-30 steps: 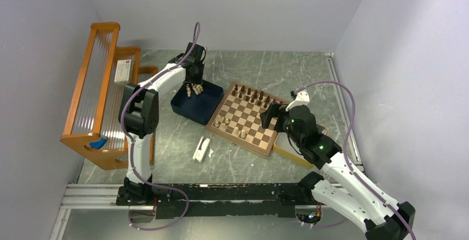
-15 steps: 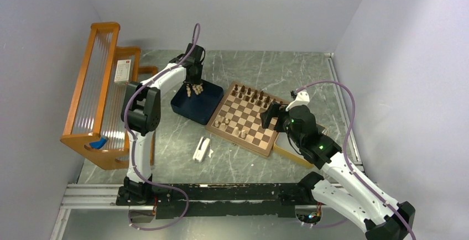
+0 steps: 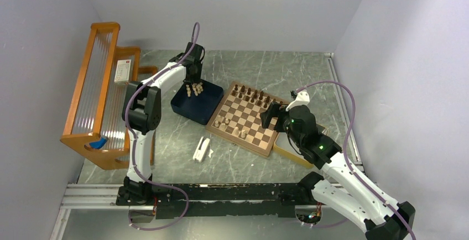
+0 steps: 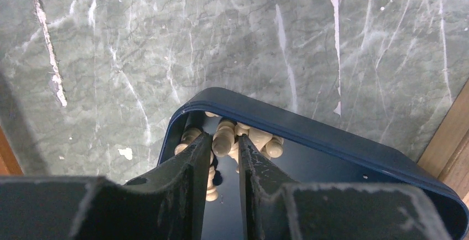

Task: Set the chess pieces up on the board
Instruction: Pick up the chess piece from the storage box.

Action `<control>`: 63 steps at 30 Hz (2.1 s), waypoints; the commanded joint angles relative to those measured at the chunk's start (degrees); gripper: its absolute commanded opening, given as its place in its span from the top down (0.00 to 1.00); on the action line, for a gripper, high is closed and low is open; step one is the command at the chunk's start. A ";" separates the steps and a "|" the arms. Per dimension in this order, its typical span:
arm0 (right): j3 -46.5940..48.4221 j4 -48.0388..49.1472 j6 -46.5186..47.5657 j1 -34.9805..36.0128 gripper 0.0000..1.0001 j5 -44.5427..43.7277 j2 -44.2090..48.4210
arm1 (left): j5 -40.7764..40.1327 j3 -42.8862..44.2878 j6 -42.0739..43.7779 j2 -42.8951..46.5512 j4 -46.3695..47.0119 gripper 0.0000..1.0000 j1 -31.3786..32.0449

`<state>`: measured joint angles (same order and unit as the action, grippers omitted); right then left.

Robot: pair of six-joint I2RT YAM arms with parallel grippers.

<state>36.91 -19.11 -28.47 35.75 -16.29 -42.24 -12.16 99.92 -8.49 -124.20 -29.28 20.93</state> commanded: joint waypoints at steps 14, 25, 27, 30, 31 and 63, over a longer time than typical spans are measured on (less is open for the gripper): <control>0.01 0.28 -0.77 0.23 0.05 -0.87 0.58 | 0.65 2.20 1.11 -1.63 -0.34 0.76 -0.98; 0.66 -0.14 -0.11 0.20 0.05 -0.75 0.77 | 1.99 2.55 0.64 1.05 -2.87 0.86 -0.98; 0.99 -0.59 0.02 0.20 0.05 -1.08 0.67 | 2.33 2.85 0.37 2.02 -3.85 0.87 -0.98; 1.30 -0.94 0.33 0.22 0.05 -1.68 0.91 | 2.95 3.53 0.07 3.62 -5.97 0.88 -0.98; 1.32 -1.05 0.50 0.20 0.05 -2.03 1.00 | 3.27 3.35 -0.04 4.34 -6.32 0.88 -0.98; 1.42 -2.81 -0.64 0.20 0.05 -1.44 2.34 | 7.28 -12.28 -2.09 28.46 -10.41 0.87 15.06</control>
<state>36.95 -21.34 -28.36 35.75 -17.37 -40.62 -4.36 90.48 -8.99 -99.72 -39.03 31.86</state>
